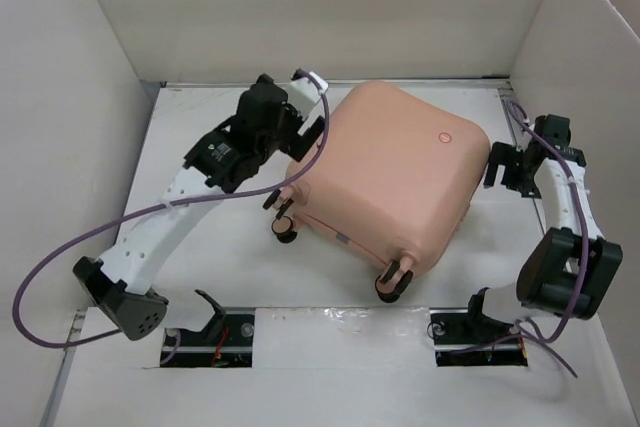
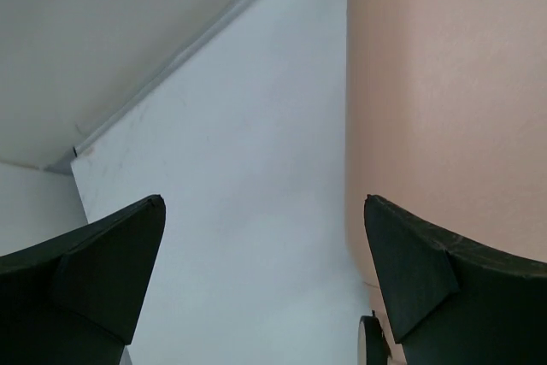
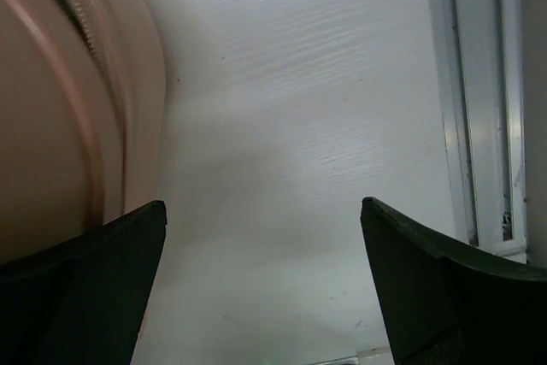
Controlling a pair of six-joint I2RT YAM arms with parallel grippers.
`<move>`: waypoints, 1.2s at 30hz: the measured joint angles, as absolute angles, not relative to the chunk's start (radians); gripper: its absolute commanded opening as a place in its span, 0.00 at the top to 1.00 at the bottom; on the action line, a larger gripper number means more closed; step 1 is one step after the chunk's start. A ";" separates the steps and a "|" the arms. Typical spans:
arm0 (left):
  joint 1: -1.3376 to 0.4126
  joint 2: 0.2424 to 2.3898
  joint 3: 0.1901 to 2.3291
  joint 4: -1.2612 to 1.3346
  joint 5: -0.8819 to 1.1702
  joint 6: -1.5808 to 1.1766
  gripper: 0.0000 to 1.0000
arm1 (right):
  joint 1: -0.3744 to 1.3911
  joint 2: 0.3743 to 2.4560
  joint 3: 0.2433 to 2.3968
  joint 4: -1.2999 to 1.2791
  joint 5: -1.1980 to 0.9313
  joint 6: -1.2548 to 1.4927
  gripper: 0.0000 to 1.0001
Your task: Pack the luggage
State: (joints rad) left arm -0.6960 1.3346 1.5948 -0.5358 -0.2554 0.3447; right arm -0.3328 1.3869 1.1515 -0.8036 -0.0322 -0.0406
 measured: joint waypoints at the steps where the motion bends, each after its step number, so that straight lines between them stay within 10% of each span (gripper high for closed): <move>1: -0.682 1.331 1.533 -0.530 -0.263 0.344 0.01 | -0.333 1.414 1.148 -0.789 -0.046 -0.041 0.02; 15: -0.401 1.594 1.386 -0.383 -0.117 0.175 0.12 | -0.315 1.696 1.215 -0.621 -0.199 -0.060 0.05; 27: -0.318 1.389 1.140 -0.361 0.045 0.241 0.17 | 0.046 2.511 2.490 -0.675 -0.382 -0.122 0.06; 36: -0.363 1.254 1.175 -0.566 0.047 0.558 0.16 | 0.075 2.224 2.079 -0.445 -0.547 -0.050 0.00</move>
